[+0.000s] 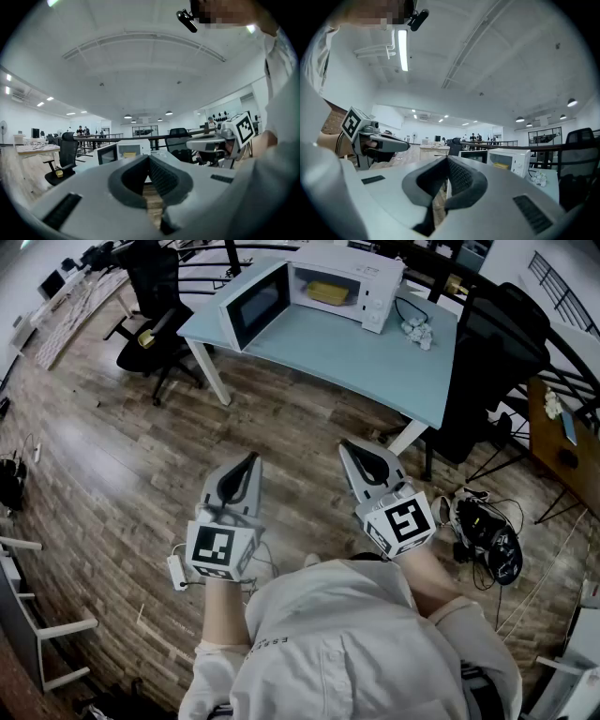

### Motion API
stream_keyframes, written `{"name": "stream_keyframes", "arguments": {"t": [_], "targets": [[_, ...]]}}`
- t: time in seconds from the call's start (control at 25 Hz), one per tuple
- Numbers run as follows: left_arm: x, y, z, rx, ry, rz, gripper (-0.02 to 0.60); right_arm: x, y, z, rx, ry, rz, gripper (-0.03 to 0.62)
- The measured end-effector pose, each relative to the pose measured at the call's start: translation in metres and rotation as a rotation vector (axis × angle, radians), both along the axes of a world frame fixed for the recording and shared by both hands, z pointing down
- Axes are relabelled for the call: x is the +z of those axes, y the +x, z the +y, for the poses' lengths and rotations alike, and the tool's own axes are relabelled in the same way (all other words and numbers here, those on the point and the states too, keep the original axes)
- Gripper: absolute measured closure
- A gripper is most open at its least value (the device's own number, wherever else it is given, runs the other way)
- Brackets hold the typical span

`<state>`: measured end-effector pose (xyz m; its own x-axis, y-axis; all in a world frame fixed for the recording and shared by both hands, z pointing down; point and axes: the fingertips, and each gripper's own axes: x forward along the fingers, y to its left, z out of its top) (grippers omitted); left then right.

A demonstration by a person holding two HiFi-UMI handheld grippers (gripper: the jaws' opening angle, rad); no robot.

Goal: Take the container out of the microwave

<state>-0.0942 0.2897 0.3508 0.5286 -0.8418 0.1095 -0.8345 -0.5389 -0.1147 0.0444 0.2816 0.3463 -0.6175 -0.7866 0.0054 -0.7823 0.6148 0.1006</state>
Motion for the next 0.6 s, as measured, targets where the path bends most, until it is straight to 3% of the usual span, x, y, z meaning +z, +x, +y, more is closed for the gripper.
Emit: {"name": "stream_keyframes", "arguments": {"t": [0.6], "targets": [[0.008,-0.018,-0.007,0.013,-0.015,0.024,0.588,0.005,-0.011,-0.005,0.067,0.023,0.06,0.58]]}}
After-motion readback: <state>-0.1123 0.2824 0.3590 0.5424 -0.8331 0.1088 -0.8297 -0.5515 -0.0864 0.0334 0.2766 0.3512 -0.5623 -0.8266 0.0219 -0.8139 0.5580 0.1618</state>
